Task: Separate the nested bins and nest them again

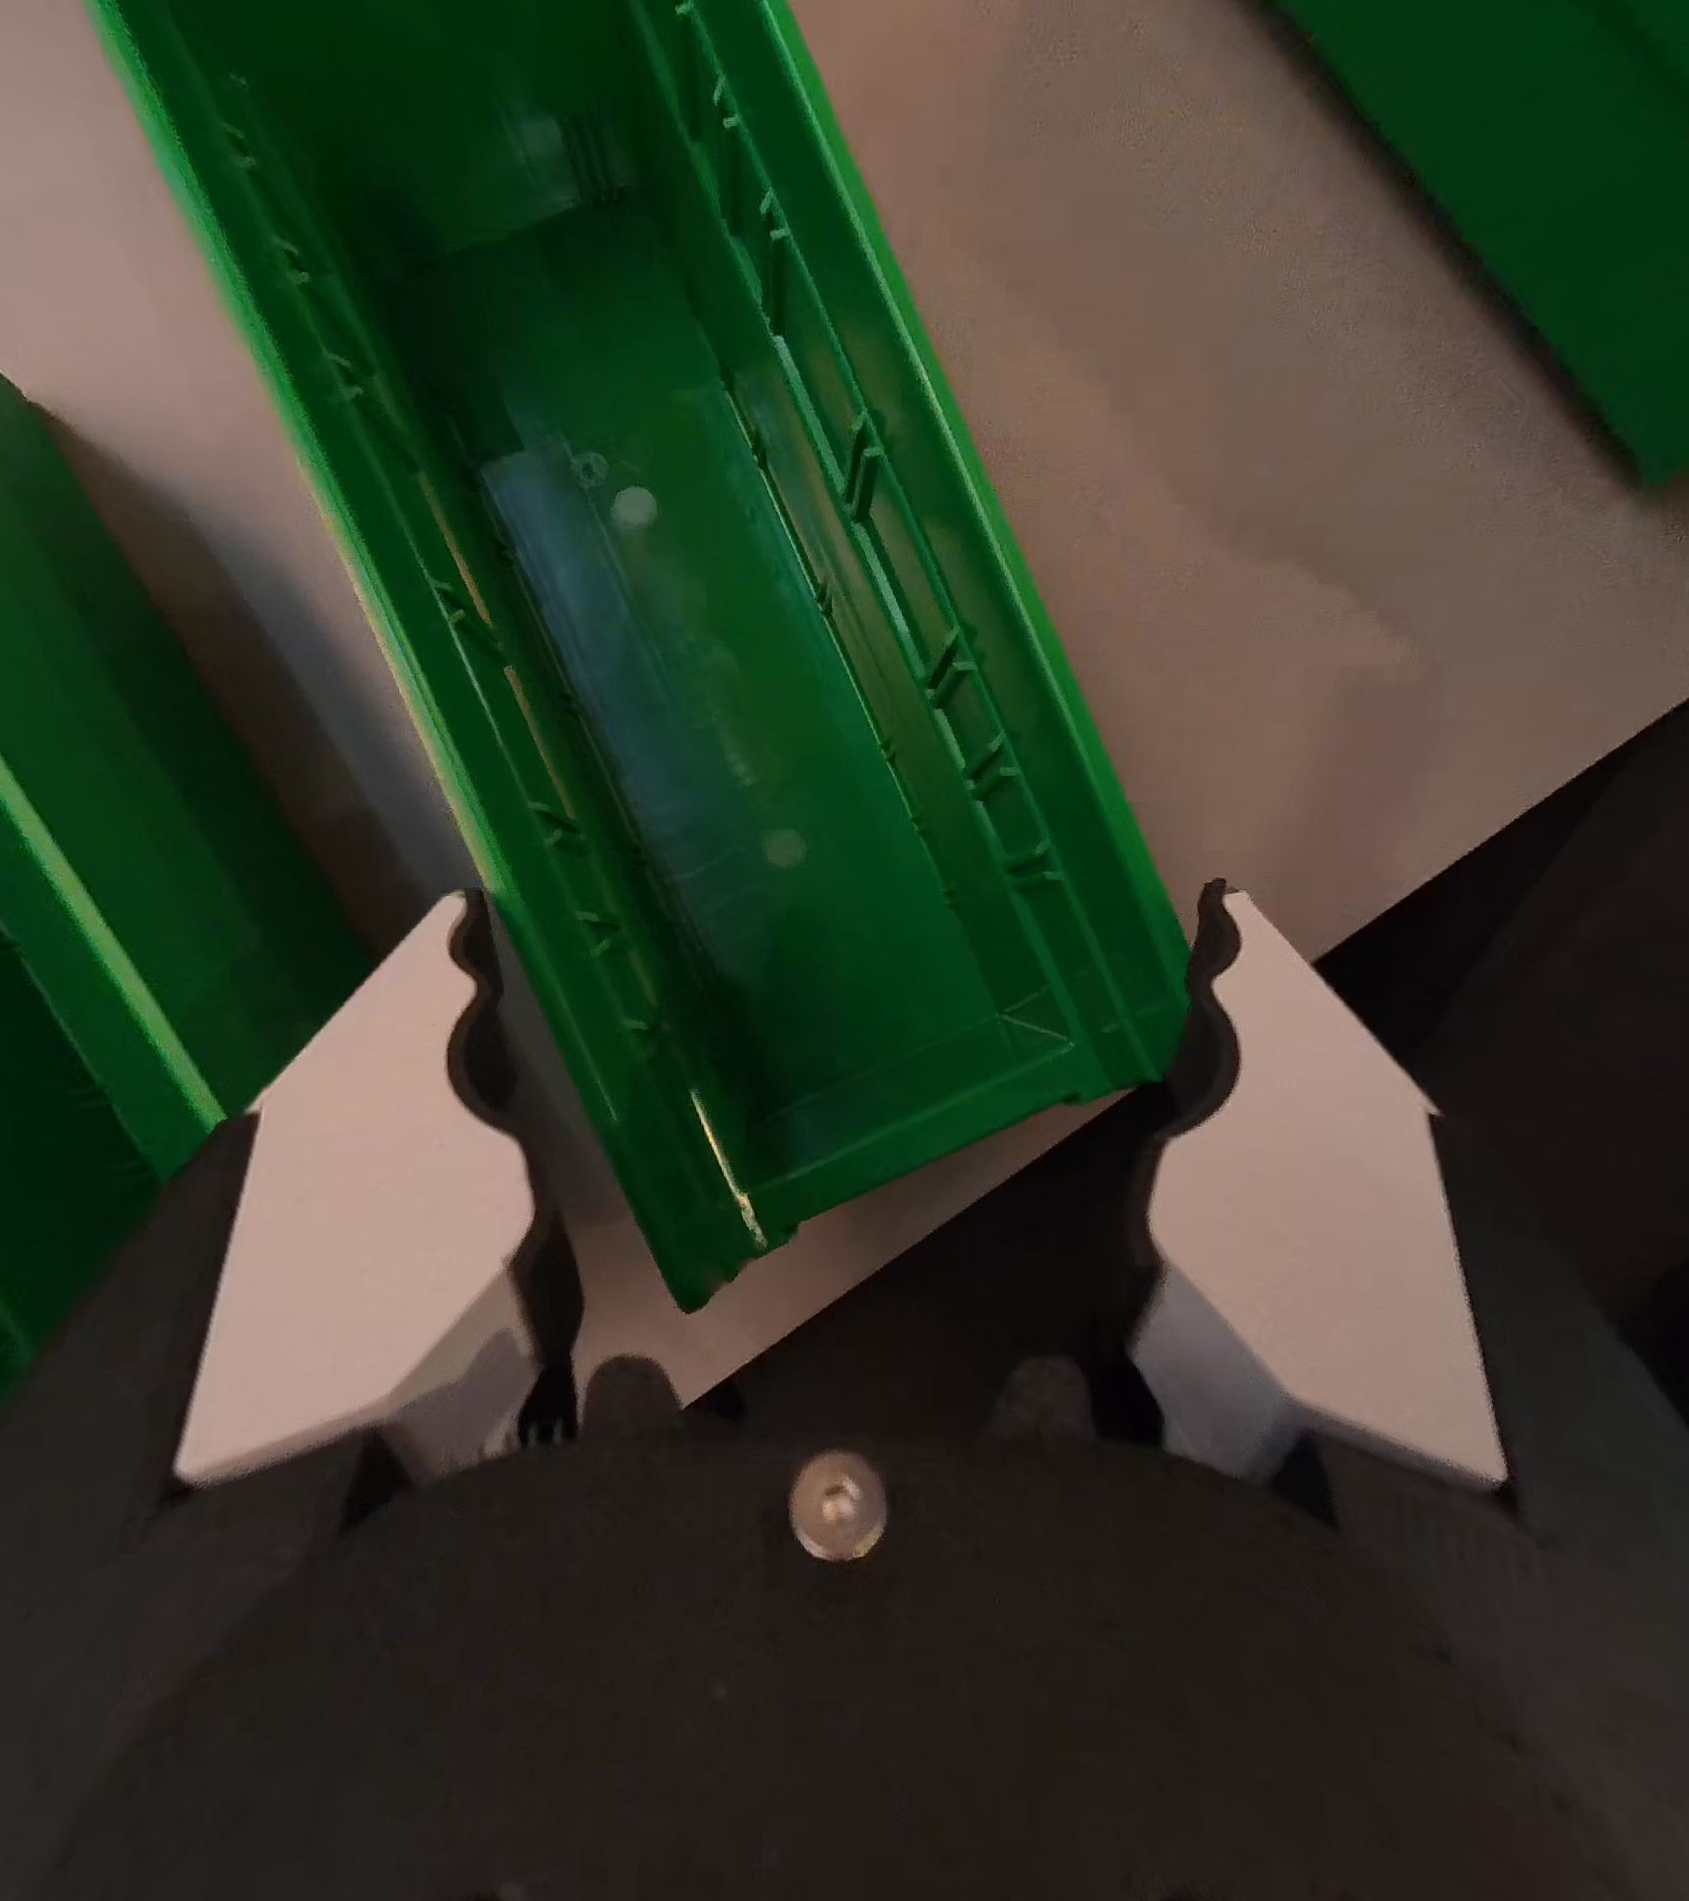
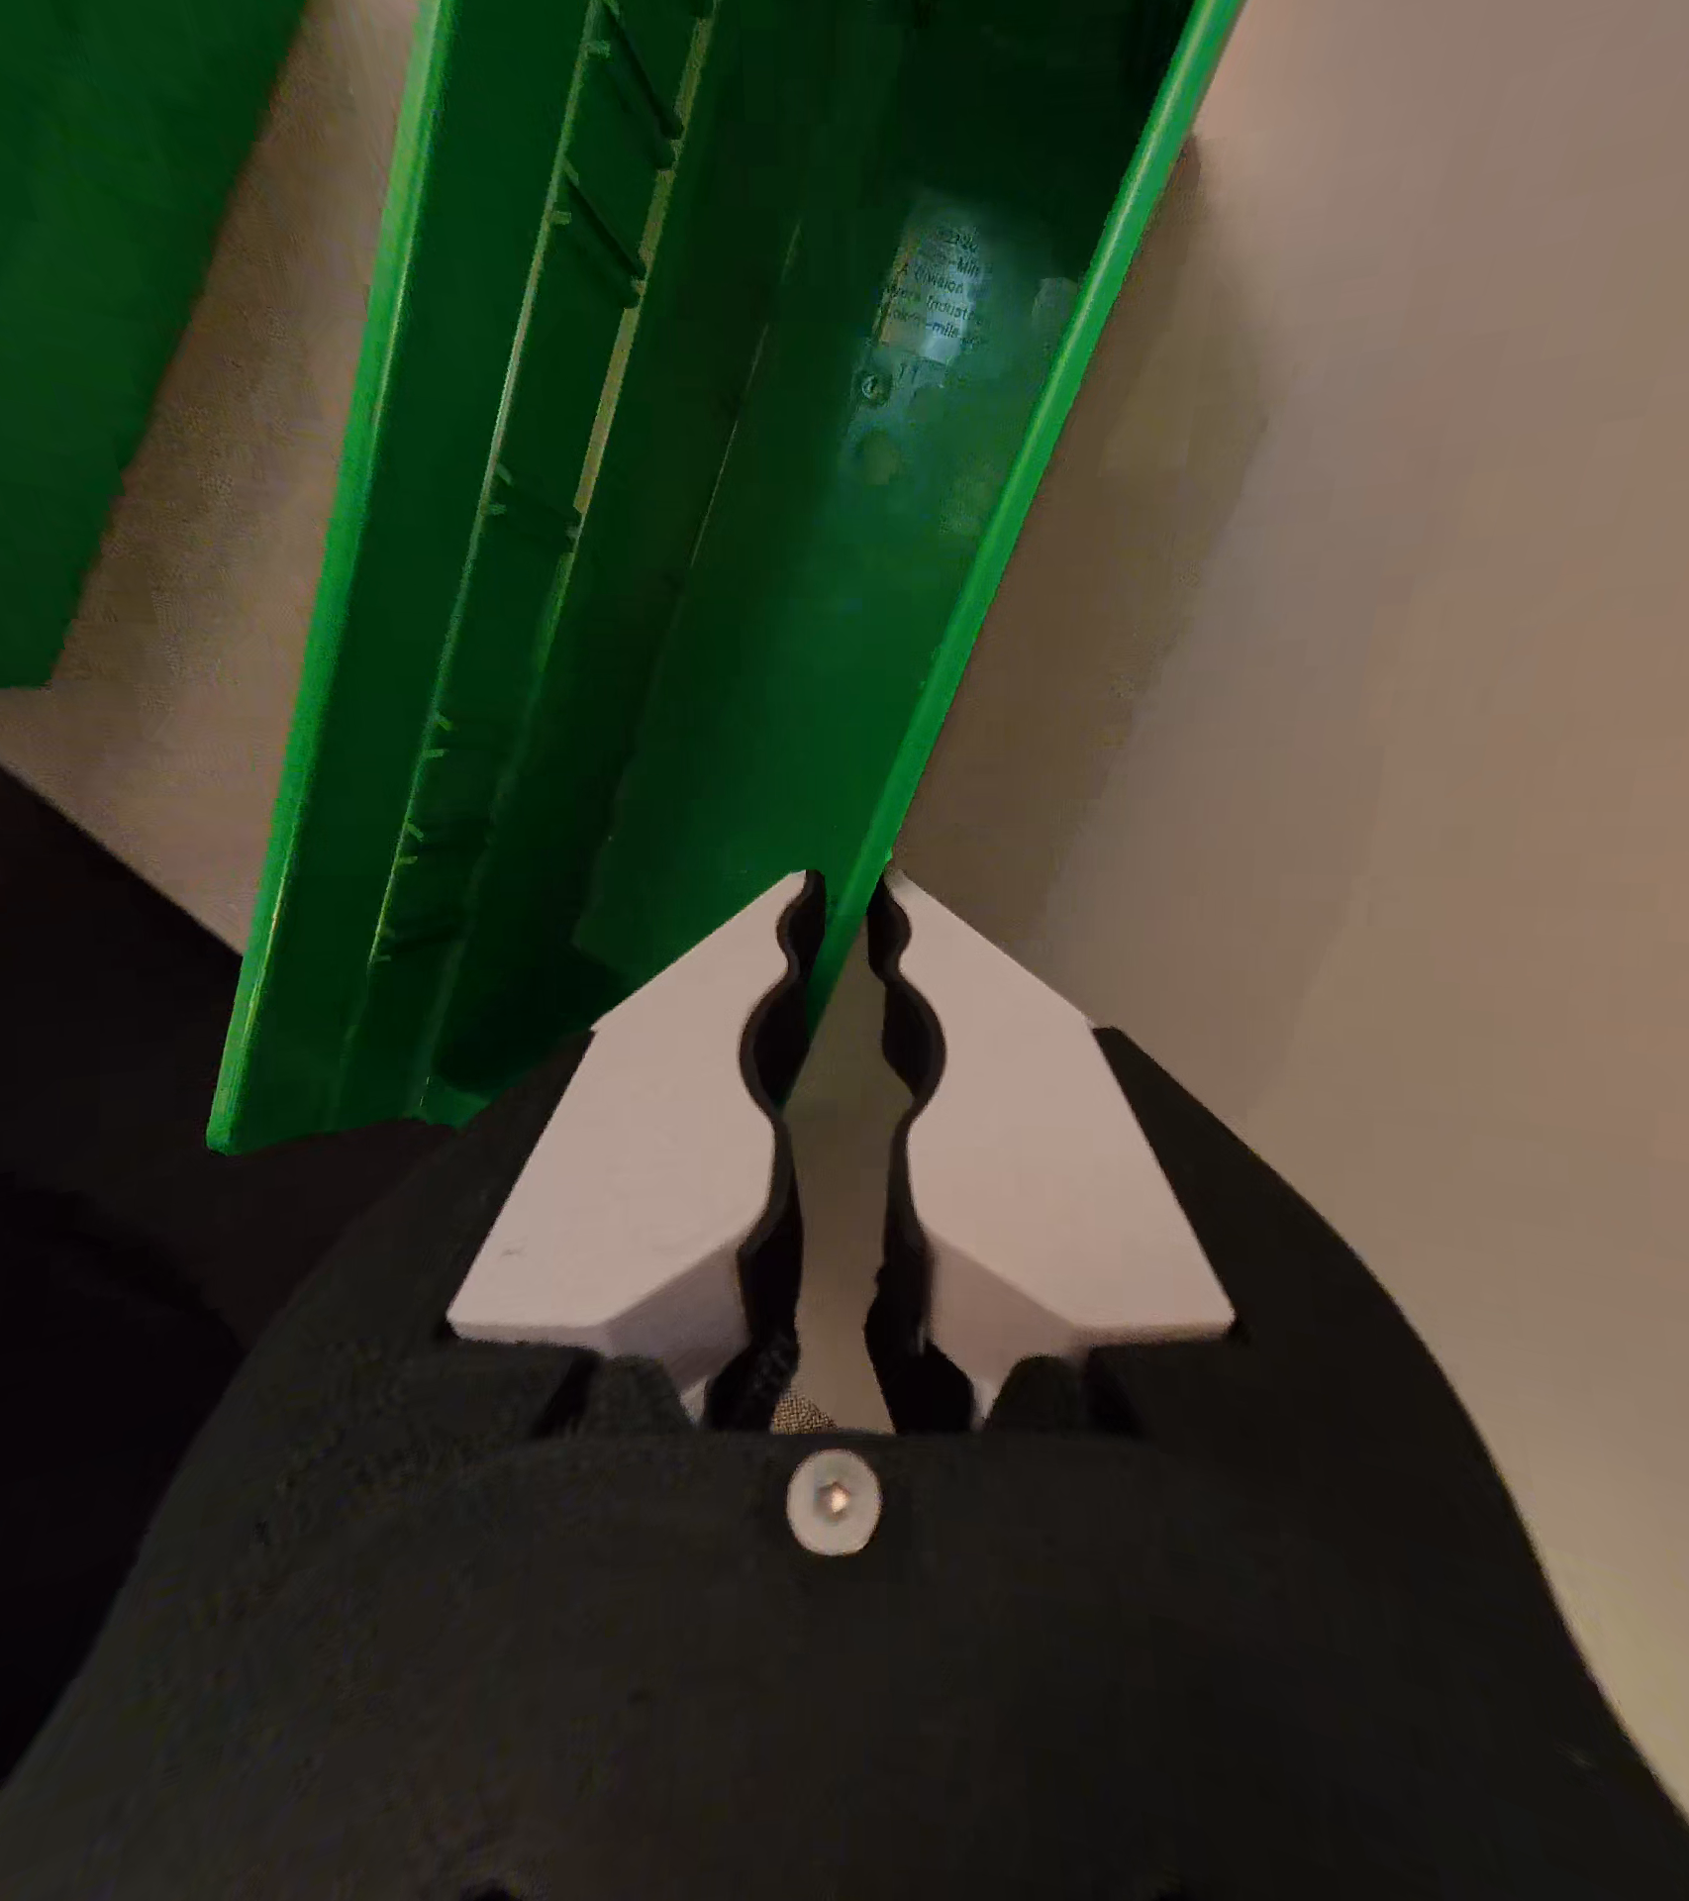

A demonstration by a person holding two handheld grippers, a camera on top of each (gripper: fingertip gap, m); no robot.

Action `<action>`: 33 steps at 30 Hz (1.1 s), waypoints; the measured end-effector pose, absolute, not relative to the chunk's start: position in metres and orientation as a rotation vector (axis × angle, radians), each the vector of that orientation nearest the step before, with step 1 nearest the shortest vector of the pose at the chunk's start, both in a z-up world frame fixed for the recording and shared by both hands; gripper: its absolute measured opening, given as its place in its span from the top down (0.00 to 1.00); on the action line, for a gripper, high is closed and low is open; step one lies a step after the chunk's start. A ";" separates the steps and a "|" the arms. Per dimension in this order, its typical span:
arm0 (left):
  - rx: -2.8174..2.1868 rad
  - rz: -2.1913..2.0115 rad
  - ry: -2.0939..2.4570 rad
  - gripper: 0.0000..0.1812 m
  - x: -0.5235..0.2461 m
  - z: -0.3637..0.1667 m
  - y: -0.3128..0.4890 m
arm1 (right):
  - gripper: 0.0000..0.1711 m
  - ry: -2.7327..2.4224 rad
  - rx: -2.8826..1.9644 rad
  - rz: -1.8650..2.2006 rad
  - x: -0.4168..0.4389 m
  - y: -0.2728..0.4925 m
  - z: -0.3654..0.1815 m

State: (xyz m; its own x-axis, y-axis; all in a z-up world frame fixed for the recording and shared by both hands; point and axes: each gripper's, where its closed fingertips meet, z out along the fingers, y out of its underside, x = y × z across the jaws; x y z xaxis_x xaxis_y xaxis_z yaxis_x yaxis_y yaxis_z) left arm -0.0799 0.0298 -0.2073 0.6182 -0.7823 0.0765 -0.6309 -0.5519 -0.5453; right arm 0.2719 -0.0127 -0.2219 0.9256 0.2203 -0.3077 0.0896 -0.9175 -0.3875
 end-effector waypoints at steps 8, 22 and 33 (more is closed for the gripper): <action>-2.384 -0.493 1.126 0.27 -0.078 -0.214 0.030 | 0.97 -0.026 -2.754 0.313 0.382 -0.036 -0.223; -2.407 -0.603 1.098 0.28 -0.071 -0.218 0.026 | 0.85 0.093 -2.725 0.245 0.460 -0.046 -0.201; -2.372 -0.878 1.044 0.26 -0.015 -0.208 -0.008 | 1.00 -0.477 -2.305 -0.006 0.347 -0.021 -0.084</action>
